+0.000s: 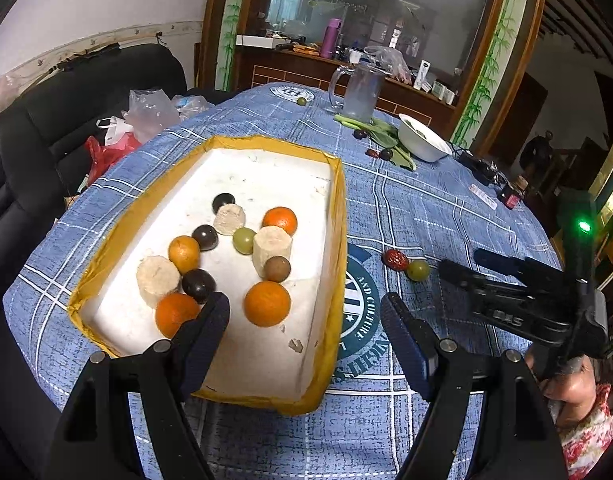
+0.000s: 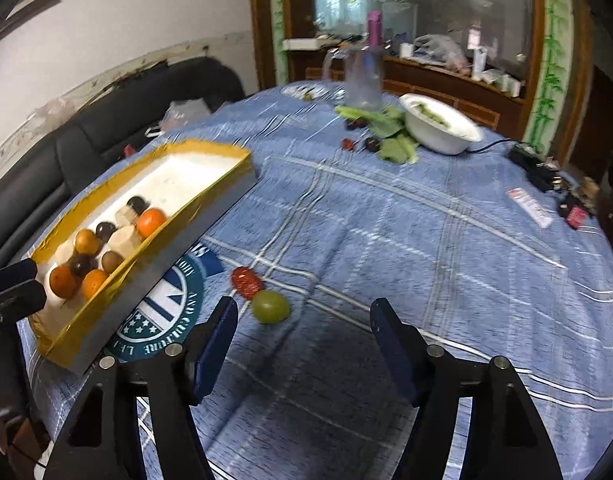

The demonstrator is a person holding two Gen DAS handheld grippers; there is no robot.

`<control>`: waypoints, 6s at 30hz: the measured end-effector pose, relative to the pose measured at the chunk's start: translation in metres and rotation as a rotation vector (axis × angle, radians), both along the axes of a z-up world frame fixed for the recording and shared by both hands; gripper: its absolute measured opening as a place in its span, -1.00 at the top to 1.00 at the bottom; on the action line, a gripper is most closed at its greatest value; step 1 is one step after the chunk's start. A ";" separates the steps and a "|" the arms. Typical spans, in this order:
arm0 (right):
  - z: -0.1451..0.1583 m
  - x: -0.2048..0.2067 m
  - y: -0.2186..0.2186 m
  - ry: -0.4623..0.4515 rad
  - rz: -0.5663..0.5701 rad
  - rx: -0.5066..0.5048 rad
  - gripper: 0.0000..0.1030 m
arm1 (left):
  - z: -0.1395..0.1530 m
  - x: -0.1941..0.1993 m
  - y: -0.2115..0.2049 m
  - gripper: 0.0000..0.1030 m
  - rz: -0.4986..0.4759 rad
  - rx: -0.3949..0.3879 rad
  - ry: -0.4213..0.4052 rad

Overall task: Organize fruits
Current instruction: 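Move the left tool toward the red date while the right tool approaches the green grape, then close the left tool on the red date while the right tool grasps the green grape, then carry the red date and green grape over the white tray, then open the left tool to drop the date while the right tool releases the grape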

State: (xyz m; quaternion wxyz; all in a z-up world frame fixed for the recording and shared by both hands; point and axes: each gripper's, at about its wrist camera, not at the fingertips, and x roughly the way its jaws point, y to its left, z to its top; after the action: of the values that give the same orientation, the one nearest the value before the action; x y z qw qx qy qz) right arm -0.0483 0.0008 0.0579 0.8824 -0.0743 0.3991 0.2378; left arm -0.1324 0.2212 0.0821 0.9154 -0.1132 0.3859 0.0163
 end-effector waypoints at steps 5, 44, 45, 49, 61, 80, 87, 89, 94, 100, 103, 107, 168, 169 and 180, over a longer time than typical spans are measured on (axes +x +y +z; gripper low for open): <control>-0.023 0.017 0.020 0.066 0.029 -0.044 0.03 | -0.003 0.003 -0.006 -0.50 -0.025 0.006 0.012; -0.018 0.076 -0.105 0.123 -0.337 0.141 -0.27 | -0.024 0.059 -0.091 -0.28 -0.284 0.025 0.035; -0.019 0.078 -0.106 0.121 -0.340 0.147 -0.27 | -0.026 0.063 -0.091 -0.09 -0.286 0.016 0.042; -0.031 0.083 -0.108 0.129 -0.326 0.142 -0.27 | -0.036 0.078 -0.095 0.08 -0.285 0.011 0.069; -0.035 0.079 -0.115 0.115 -0.323 0.106 -0.27 | -0.056 0.119 -0.100 0.08 -0.267 0.057 0.080; -0.037 0.079 -0.097 0.069 -0.297 0.008 0.47 | -0.066 0.128 -0.094 0.53 -0.312 -0.027 0.067; -0.030 0.074 -0.100 0.040 -0.309 0.035 0.47 | -0.062 0.126 -0.091 0.53 -0.319 -0.072 0.036; -0.028 0.072 -0.101 0.036 -0.313 0.042 0.47 | -0.060 0.124 -0.089 0.53 -0.314 -0.079 0.023; -0.021 0.065 -0.104 0.014 -0.326 0.065 0.47 | -0.055 0.121 -0.084 0.53 -0.295 -0.088 -0.009; -0.018 0.058 -0.104 -0.004 -0.341 0.078 0.47 | -0.051 0.118 -0.081 0.53 -0.275 -0.088 -0.034; -0.014 0.052 -0.106 -0.025 -0.361 0.081 0.47 | -0.046 0.110 -0.075 0.53 -0.264 -0.120 -0.039; -0.010 0.044 -0.106 -0.047 -0.382 0.075 0.46 | -0.031 0.085 -0.065 0.53 -0.259 -0.144 -0.067; -0.011 -0.082 0.186 -0.098 0.267 -0.016 -0.03 | -0.041 0.006 0.123 0.05 0.257 -0.053 -0.046; -0.010 -0.083 0.185 -0.104 0.265 -0.009 -0.27 | -0.040 0.005 0.123 -0.05 0.253 -0.060 -0.051; 0.008 -0.103 0.154 -0.182 0.198 0.025 -0.62 | -0.027 -0.003 0.104 -0.56 0.248 -0.019 -0.071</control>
State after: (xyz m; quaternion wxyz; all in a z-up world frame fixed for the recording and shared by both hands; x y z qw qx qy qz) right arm -0.1510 0.1544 0.0664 0.8881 -0.1236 0.3050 0.3208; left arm -0.1358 0.3251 0.0552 0.9185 -0.1692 0.3362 0.1215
